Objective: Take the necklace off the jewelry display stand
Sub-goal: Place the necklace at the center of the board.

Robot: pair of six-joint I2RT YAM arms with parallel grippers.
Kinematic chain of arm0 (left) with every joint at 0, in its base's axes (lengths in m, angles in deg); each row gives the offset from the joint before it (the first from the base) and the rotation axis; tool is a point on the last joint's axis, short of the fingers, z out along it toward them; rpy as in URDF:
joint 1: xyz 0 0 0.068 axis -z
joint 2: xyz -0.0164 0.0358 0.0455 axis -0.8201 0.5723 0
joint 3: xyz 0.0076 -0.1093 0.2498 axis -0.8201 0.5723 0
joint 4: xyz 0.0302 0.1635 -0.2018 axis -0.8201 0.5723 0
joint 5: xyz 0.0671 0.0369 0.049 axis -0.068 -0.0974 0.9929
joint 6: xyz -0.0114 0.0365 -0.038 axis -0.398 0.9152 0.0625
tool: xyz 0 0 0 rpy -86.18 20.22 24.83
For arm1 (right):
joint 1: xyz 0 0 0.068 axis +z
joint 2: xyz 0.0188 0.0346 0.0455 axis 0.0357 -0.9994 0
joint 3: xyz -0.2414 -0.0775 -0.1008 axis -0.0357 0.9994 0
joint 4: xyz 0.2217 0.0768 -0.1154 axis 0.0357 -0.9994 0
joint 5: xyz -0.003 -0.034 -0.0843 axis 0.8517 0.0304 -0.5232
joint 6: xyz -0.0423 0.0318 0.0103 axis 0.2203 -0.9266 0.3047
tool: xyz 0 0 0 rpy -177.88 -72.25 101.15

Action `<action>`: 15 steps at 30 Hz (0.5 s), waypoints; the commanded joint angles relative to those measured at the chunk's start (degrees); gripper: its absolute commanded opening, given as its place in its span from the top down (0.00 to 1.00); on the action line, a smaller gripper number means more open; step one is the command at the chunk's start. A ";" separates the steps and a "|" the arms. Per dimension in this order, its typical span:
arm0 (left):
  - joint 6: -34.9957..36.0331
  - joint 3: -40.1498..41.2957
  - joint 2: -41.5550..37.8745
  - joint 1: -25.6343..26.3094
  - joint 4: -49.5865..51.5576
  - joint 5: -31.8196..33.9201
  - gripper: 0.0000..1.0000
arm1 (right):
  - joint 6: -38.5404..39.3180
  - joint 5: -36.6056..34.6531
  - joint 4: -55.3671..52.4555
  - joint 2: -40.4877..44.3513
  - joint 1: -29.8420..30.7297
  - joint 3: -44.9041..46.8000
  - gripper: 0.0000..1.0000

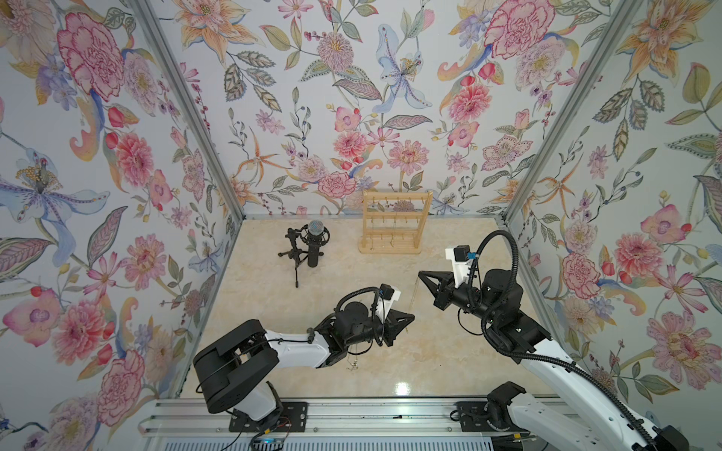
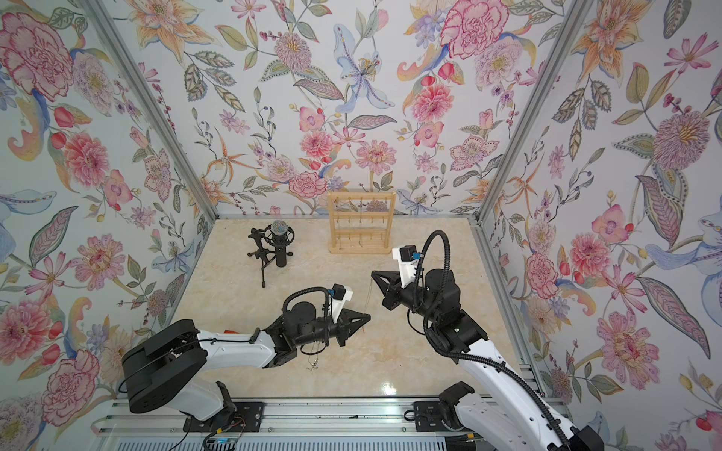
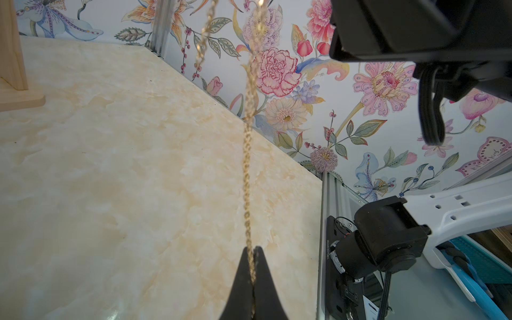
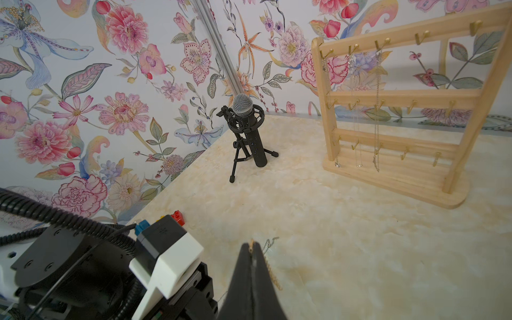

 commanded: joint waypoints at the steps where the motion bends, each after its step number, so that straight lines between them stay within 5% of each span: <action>1: -5.32 2.15 -1.67 2.30 1.33 4.58 1.00 | -1.23 0.36 2.87 0.74 0.92 1.72 1.00; 15: -16.48 11.36 -7.27 6.90 6.80 12.53 1.00 | -3.61 -1.70 8.57 -0.42 7.10 9.44 1.00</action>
